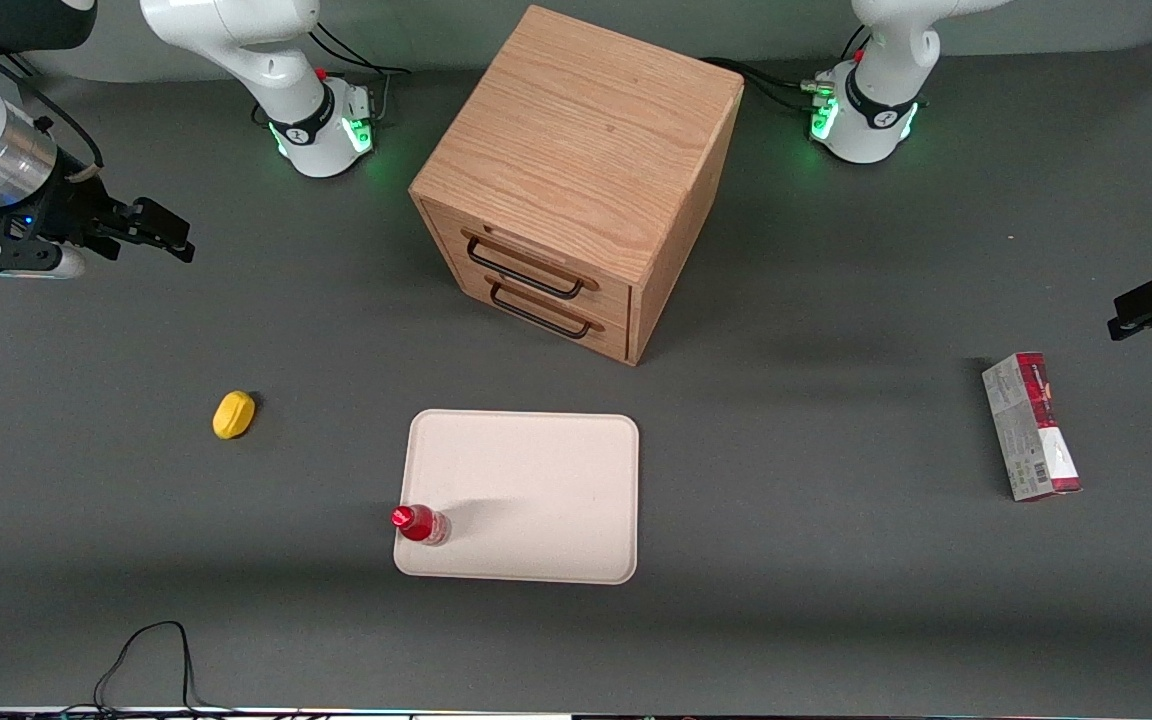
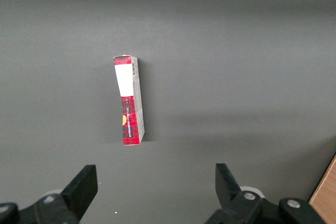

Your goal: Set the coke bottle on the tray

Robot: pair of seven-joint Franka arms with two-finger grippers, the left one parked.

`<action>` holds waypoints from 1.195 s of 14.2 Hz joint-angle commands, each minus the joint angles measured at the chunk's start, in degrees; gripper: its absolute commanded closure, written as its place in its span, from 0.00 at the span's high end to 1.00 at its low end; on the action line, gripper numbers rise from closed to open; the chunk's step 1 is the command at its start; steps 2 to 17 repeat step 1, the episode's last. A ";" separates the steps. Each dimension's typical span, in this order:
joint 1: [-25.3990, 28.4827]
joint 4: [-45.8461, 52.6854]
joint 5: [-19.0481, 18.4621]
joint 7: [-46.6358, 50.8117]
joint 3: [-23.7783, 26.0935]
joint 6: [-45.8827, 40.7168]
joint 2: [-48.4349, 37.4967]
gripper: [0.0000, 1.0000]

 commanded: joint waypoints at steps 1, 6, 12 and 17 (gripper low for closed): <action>0.68 1.80 0.18 -1.22 -0.05 -2.24 0.91 1.00; 0.68 1.80 0.18 -1.22 -0.05 -2.24 0.91 1.00; 0.68 1.80 0.18 -1.22 -0.05 -2.24 0.91 1.00; 0.68 1.80 0.18 -1.22 -0.05 -2.24 0.91 1.00</action>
